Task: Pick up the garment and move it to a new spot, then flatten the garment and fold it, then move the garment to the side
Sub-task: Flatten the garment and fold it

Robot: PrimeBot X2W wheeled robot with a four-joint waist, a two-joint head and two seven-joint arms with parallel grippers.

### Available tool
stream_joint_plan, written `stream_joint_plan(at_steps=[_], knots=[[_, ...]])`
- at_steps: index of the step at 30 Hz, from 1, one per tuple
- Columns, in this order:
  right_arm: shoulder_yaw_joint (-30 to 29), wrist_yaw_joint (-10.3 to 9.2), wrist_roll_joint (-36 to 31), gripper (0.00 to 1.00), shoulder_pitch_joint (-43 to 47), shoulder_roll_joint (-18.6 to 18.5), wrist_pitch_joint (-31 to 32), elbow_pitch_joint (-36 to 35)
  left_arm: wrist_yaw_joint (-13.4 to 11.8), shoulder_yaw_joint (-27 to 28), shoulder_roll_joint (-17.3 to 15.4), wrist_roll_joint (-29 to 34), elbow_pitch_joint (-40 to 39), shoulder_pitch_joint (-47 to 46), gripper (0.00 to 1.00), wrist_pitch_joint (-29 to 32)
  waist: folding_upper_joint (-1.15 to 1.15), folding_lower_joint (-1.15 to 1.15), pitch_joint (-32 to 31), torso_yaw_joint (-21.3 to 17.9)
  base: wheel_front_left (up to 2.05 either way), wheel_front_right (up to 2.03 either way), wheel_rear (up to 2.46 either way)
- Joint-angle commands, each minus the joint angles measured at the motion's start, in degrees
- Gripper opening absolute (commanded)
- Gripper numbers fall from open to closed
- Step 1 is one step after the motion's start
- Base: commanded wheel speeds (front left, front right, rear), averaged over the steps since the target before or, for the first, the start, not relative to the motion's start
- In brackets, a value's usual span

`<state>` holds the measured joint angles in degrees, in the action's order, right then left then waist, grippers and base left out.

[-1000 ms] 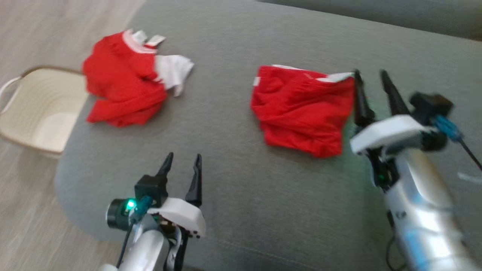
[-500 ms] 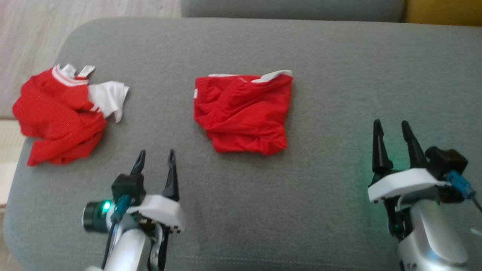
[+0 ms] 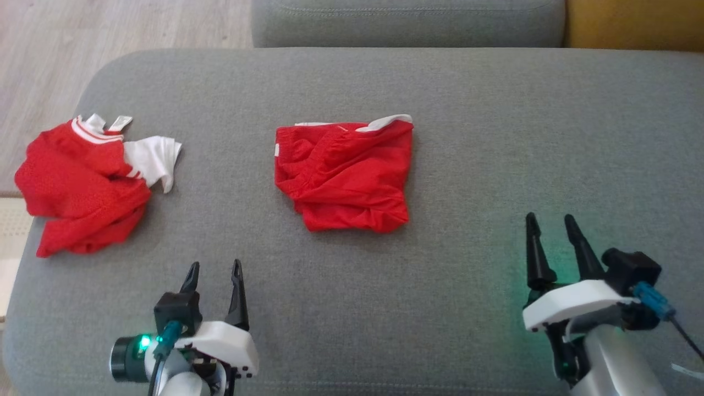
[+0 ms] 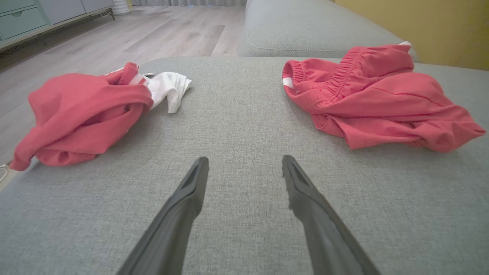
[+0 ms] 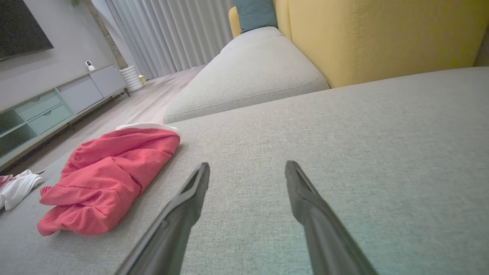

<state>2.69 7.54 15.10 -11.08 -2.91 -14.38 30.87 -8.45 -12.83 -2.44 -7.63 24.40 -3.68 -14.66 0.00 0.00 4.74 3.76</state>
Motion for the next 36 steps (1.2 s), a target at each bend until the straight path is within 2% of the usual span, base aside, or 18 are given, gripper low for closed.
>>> stream_joint_plan(at_steps=[1, 8, 15, 23, 28, 36], knots=[[1.9, -0.05, -0.3, 1.00, -1.8, 0.0, -0.6, -1.5, 0.2, 1.5, -0.4, 0.3, -1.7, -1.5, 1.00, -0.3, 0.00, 0.00, 0.3, 0.3, 0.00, 0.00, 0.00], [10.3, -0.05, -2.0, 1.00, -8.4, 0.0, -0.6, 0.2, 0.8, -1.8, -0.4, -1.0, -1.8, -3.8, 1.00, -0.3, 0.00, 0.00, 2.2, 4.4, 0.00, 0.00, 0.00], [19.6, -0.05, -1.4, 1.00, -20.3, 0.0, 0.7, 9.2, 0.8, -6.1, -0.4, -3.1, -1.8, -4.6, 1.00, -0.3, 0.00, 0.00, 4.1, 10.9, 0.00, 0.00, 0.00], [22.5, -0.05, -4.7, 1.00, -30.6, 0.0, 2.1, 20.4, 0.2, -8.8, -0.4, -4.7, -2.2, -4.8, 1.00, -0.3, 0.00, 0.00, 5.3, 15.9, 0.00, 0.00, 0.00], [23.1, -0.05, -6.8, 1.00, -34.9, -0.6, 2.9, 25.9, 0.0, -9.6, -0.4, -5.4, -2.5, -5.0, 1.00, -0.3, 0.00, 0.00, 5.8, 17.0, 0.00, 0.00, 0.00], [27.1, -0.05, -7.7, 1.00, -39.6, -1.9, 7.3, 32.4, -0.3, -10.7, -0.4, -6.5, -3.0, -5.8, 1.00, -0.3, 0.00, 0.00, 6.6, 18.0, 0.00, 0.00, 0.00]])
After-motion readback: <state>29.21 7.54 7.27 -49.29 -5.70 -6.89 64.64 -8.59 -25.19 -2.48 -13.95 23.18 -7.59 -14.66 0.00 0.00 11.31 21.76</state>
